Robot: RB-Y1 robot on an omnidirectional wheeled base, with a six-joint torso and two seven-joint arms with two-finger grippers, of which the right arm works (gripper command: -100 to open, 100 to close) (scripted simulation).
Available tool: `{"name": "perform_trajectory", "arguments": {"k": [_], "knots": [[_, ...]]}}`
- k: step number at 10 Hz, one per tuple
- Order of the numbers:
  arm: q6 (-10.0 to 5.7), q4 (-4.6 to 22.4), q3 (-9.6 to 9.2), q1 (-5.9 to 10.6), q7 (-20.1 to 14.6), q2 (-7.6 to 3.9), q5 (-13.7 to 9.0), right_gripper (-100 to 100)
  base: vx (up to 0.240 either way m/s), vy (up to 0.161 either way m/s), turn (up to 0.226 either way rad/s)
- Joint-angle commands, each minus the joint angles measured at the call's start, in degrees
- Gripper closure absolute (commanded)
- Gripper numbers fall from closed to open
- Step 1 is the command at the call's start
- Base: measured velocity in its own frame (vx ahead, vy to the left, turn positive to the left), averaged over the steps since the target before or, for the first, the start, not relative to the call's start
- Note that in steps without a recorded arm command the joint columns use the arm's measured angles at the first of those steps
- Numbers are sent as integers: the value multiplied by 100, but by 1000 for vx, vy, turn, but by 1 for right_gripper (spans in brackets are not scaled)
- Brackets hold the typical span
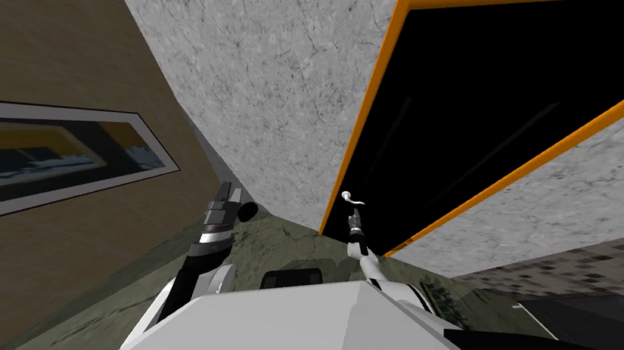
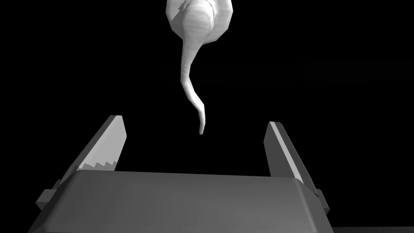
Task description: Pull the door open
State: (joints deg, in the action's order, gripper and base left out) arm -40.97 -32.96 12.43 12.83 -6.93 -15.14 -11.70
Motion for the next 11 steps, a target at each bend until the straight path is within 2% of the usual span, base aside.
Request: {"name": "perform_trajectory", "arguments": {"k": [1,2,4,5,6,7,9,10,11], "knots": [[0,0,0,0,0,0,0,-100,6,-25,15],[-43,44,29,-46,-67,-76,-24,-100,128,-25,89],[-78,72,56,-99,-130,-150,-48,-100,176,-33,78],[-78,72,56,-99,-130,-150,-48,-100,126,-55,29],[-117,104,87,-158,-202,-232,-74,-100,155,-58,107],[-117,104,87,-158,-202,-232,-74,-100,144,-35,56],[-176,152,133,-248,-310,-358,-114,-100,199,-47,106],[-193,166,147,-273,-341,-394,-126,-100,173,-26,65],[-168,133,139,-264,-313,-365,-119,-100,73,-8,9]]}}
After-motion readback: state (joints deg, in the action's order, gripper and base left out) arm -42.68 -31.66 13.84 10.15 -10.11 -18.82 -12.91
